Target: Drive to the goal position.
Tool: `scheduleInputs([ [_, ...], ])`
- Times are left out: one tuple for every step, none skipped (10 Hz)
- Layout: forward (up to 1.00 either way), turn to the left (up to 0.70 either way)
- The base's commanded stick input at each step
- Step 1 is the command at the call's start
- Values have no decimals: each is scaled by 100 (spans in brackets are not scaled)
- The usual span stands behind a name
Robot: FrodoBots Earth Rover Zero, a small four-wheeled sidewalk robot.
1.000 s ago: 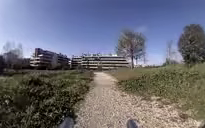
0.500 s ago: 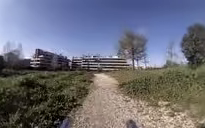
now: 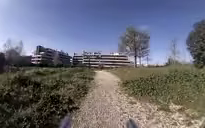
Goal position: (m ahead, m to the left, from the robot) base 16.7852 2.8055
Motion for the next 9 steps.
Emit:
scheduleInputs([
  [50,0],
  [50,0],
  [50,0],
  [50,0],
  [50,0],
  [50,0],
  [50,0],
  [50,0],
  [50,0],
])
